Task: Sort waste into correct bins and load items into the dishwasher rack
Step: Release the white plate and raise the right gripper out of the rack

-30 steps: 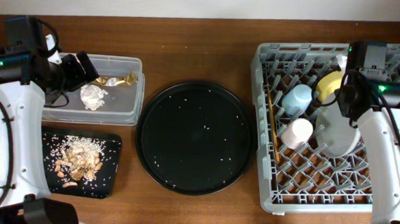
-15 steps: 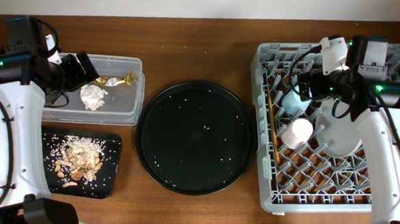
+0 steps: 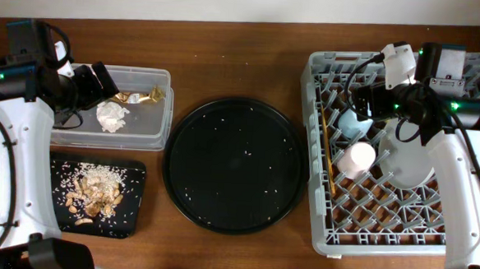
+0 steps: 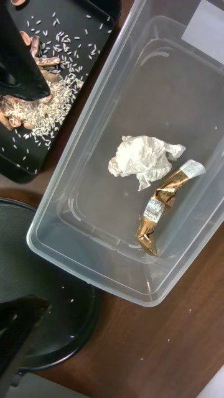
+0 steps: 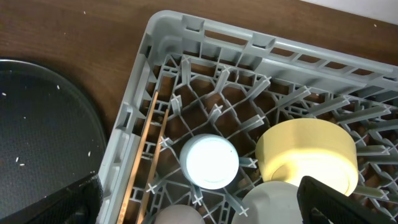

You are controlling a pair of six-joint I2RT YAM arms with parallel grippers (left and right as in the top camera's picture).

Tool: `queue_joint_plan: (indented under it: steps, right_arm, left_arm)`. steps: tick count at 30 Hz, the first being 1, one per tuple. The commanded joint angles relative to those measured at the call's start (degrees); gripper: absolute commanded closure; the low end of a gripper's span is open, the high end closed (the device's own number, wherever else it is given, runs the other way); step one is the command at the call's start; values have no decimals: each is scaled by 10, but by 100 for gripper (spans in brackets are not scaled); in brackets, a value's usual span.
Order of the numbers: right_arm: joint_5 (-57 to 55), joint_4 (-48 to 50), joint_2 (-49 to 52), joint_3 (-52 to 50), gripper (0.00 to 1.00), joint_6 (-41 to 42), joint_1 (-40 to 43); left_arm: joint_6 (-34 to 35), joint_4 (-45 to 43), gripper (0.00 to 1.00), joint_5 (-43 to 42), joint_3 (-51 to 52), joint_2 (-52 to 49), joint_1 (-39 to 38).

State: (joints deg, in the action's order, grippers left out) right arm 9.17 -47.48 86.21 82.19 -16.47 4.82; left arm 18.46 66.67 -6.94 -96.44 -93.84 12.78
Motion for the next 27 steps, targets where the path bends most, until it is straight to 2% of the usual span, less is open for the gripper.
queue_joint_plan:
  steps: [1,6,9,17,20,23,27]
  right_arm:
    - [7,2,-2,3,2,5,-3]
    - [7,2,-29,3,2,5,-3]
    - [3,1,-96,3,2,5,-4]
    - [-8,30,-374,-16,1,5,-59]
    - [-8,84,-506,-106,2,5,-93]
    - [-6,154,-642,-259,1,17,-105]
    - [-7,280,-752,-444,2,53,-105]
  left_arm:
    - [1,0,1,-3,-3,2,2]
    - [1,0,1,-3,-3,2,2]
    - [1,0,1,-3,-3,2,2]
    - [1,0,1,-3,-3,2,2]
    - [1,0,1,-3,-3,2,2]
    - [1,0,1,-3,-3,2,2]
    - [1,0,1,-3,-3,2,2]
